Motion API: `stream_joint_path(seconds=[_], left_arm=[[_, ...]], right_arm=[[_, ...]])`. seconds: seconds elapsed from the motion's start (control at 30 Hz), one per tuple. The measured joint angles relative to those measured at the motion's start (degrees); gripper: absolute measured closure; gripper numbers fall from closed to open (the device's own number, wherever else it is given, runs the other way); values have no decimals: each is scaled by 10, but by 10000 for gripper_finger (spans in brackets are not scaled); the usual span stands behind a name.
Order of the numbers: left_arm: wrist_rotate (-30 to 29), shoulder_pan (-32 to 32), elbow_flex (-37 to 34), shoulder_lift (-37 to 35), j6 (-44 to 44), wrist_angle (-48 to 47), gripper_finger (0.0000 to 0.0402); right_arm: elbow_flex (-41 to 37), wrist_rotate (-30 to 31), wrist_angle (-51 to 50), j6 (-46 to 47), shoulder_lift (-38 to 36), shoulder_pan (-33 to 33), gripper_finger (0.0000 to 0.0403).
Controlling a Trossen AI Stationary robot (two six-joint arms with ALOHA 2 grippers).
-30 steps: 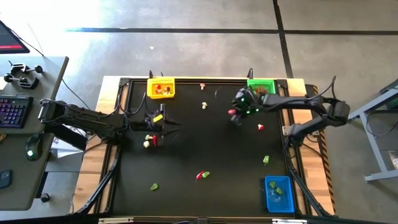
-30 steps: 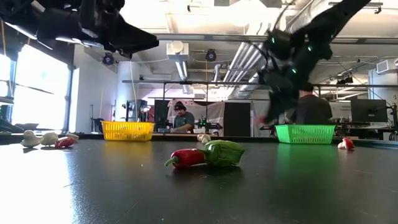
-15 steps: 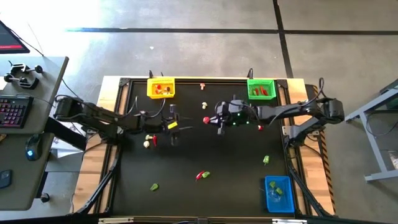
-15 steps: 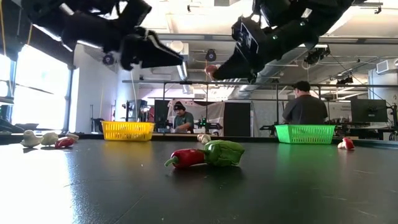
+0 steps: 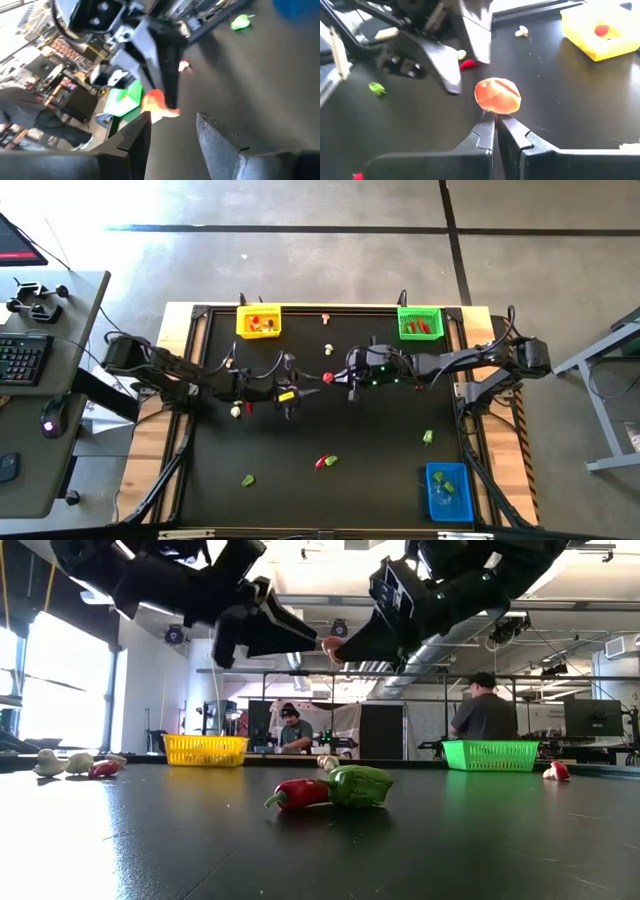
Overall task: Sort produce into baskets
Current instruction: Put the brown mushroom into the yellow bin
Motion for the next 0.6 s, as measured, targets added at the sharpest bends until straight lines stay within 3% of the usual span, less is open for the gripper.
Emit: stream_joint_path(seconds=[0.6], left_arm=[[9,-17,5,3,-13,3,267]], right_arm=[[0,-21,77,42,44,32,403]])
